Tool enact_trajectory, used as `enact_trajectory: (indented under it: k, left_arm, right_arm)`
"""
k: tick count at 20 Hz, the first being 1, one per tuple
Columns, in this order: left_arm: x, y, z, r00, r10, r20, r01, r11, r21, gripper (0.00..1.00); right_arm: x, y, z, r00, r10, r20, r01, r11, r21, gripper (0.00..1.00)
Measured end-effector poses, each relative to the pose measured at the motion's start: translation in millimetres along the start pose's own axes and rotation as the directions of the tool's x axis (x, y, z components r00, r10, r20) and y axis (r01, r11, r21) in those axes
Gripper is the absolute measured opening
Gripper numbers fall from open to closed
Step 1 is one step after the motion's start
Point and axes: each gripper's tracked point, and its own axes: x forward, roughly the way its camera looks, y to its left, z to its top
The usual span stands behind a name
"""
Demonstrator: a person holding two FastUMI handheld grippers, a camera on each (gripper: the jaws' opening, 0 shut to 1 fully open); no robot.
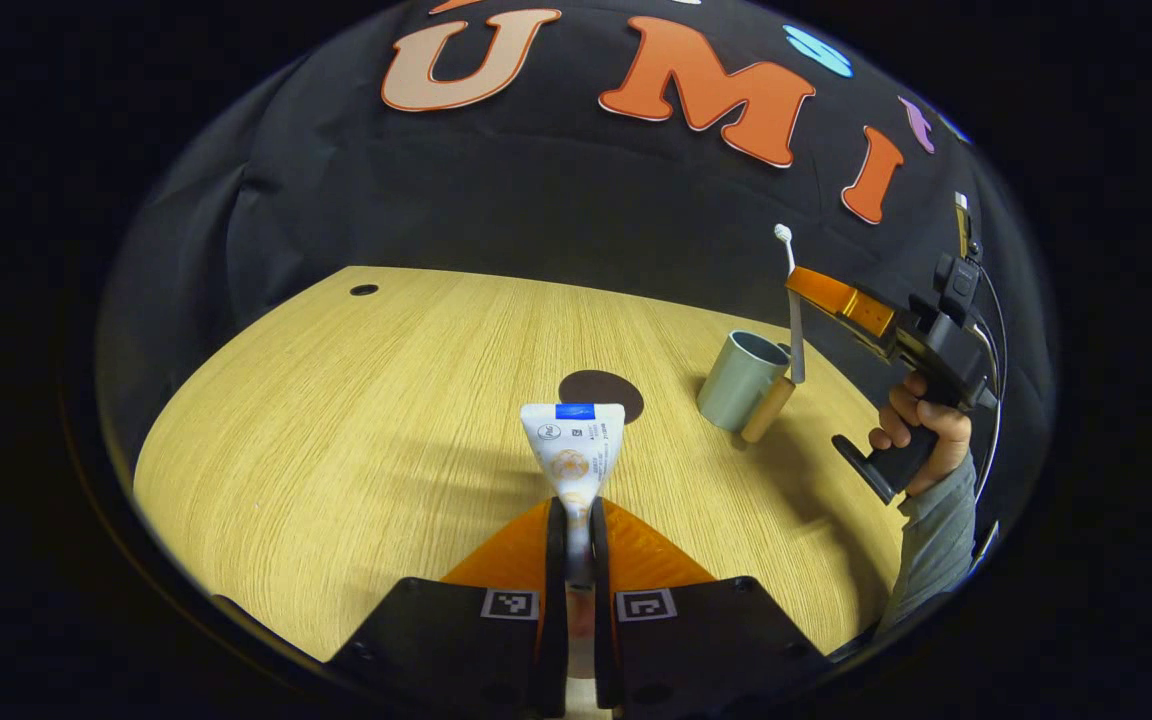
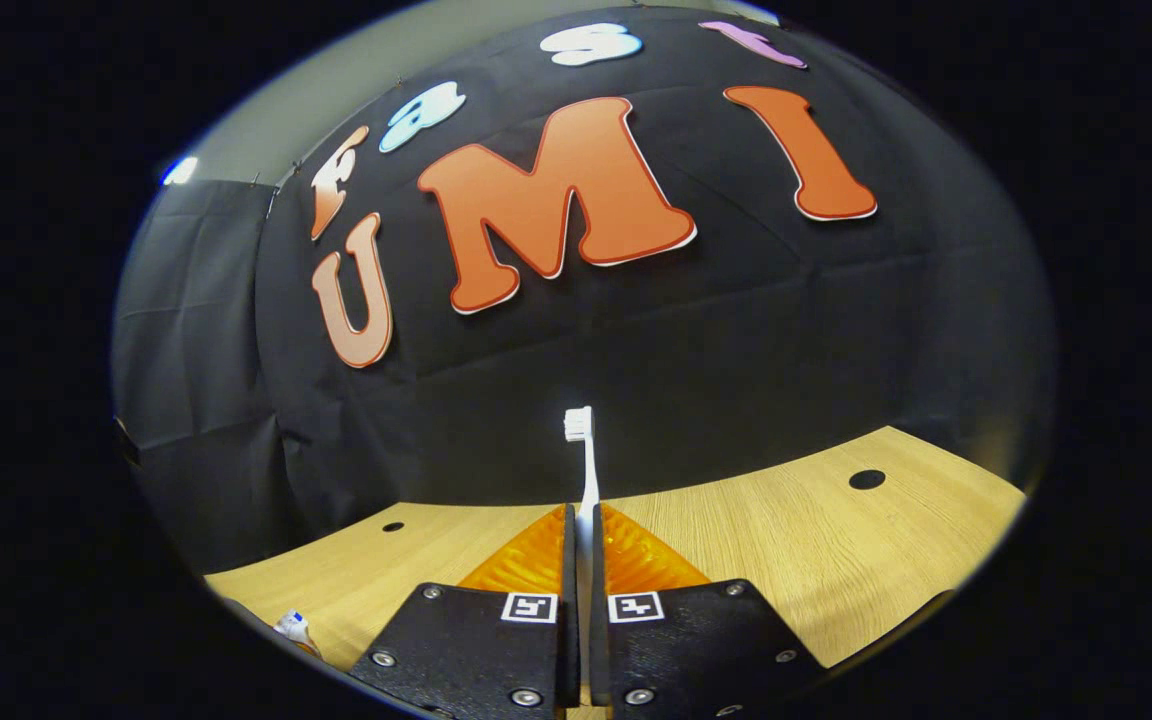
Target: Put the toothbrush and toothpaste on the desktop into the cup, then pick up the cup and place it on the coaster on the desktop.
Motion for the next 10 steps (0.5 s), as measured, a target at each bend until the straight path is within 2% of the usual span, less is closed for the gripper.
enact_trajectory:
  k: [5,10]
  left_arm:
    - [0.3,-0.5,0.0,1.000,0.003,0.005,-0.003,1.000,-0.011,0.14]
    - [0.4,0.1,2.7,1.000,0.004,0.014,-0.004,1.000,-0.004,0.14]
  right_arm:
    - [17.0,-12.3,15.1,0.995,-0.017,0.102,0.017,1.000,0.005,0.04]
    - [29.0,-13.8,0.1,0.996,-0.013,0.091,0.013,1.000,-0.003,0.04]
